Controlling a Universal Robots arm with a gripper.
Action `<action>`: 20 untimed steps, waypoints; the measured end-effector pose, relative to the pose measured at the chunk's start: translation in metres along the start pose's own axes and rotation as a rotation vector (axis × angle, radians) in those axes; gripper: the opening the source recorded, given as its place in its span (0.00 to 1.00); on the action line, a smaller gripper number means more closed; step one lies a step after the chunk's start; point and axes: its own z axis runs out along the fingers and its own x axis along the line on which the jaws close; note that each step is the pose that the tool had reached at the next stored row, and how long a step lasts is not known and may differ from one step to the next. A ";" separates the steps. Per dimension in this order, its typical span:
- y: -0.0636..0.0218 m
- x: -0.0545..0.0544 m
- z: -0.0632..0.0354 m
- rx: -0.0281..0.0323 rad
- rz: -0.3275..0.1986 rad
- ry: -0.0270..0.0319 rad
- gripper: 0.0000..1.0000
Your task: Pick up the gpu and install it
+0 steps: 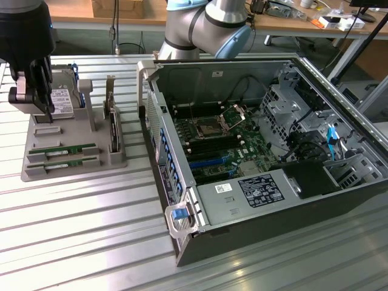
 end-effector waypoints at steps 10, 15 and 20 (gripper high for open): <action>-0.0003 0.000 0.0064 -0.0001 0.000 0.0000 0.30; -0.0004 0.000 0.0088 0.0000 0.000 0.0000 0.30; -0.0005 0.000 0.0124 0.0000 0.000 0.0000 0.30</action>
